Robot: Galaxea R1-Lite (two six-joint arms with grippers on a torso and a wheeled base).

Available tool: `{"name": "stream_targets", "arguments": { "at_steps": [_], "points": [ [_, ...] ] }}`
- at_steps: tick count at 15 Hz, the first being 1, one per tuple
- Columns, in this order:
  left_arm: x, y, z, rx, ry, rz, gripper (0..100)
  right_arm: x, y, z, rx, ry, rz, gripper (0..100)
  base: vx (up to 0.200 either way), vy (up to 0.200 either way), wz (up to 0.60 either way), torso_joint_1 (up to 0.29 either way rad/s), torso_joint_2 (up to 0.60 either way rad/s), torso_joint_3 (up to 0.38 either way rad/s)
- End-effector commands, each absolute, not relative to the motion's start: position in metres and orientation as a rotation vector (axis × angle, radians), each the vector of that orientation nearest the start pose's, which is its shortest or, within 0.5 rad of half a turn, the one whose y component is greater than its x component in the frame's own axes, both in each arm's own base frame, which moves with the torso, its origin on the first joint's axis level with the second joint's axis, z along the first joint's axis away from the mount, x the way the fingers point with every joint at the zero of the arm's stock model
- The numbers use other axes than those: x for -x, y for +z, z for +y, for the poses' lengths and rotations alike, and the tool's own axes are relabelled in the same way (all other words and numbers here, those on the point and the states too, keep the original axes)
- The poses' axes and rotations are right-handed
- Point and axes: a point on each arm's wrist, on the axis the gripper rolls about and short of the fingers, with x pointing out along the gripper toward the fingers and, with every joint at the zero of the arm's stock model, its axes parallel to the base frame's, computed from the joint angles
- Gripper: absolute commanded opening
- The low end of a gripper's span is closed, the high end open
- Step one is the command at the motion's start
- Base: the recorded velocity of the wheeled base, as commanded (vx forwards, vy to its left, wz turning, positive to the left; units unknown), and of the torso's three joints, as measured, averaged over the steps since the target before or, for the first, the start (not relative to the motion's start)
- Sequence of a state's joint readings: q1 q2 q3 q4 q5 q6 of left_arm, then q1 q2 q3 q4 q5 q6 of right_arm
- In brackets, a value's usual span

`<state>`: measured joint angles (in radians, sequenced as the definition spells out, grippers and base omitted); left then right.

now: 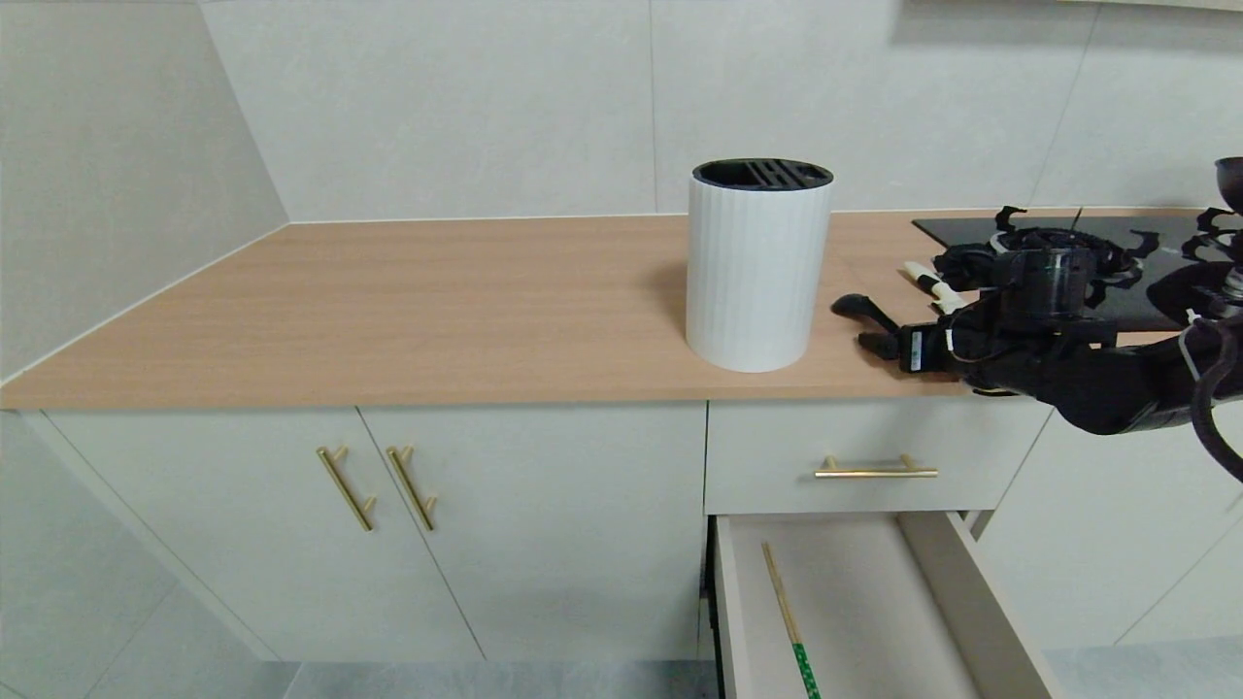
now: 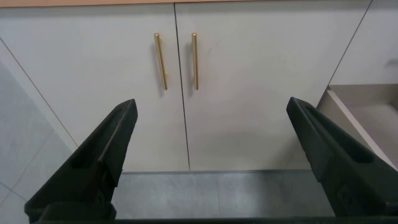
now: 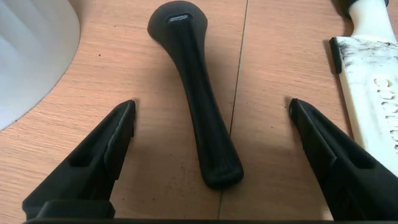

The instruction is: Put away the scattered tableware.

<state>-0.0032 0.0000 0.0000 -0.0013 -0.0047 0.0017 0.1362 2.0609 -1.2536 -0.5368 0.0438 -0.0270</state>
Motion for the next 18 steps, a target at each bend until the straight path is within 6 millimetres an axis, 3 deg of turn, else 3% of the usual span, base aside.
{"name": "stream_targets", "arguments": {
  "at_steps": [1,3,4,11,15,18],
  "points": [
    [0.023,0.076,0.0,-0.002,-0.009,0.0,100,-0.412,0.161,0.058,0.039,0.185,0.277,100,0.0,0.0,0.0,0.0,0.0,0.0],
    [0.023,0.076,0.0,-0.002,-0.009,0.0,100,-0.411,0.162,0.058,0.037,0.185,0.275,100,0.0,0.0,0.0,0.0,0.0,0.0],
    [0.023,0.076,0.0,-0.002,-0.008,0.0,100,-0.411,0.163,0.058,0.037,0.185,0.272,0,0.0,0.0,0.0,0.0,0.0,0.0],
    [0.023,0.076,0.0,-0.002,-0.009,0.0,100,-0.407,0.167,0.058,0.034,0.186,0.27,0,0.0,0.0,0.0,0.0,0.0,0.0],
    [0.023,0.076,0.0,-0.002,-0.009,0.0,100,-0.4,0.18,0.06,0.012,0.191,0.246,0,0.0,0.0,0.0,0.0,0.0,0.0],
    [0.023,0.076,0.0,-0.002,-0.008,0.0,100,-0.379,0.206,0.062,-0.035,0.196,0.263,0,0.0,0.0,0.0,0.0,0.0,0.0]
  ]
}}
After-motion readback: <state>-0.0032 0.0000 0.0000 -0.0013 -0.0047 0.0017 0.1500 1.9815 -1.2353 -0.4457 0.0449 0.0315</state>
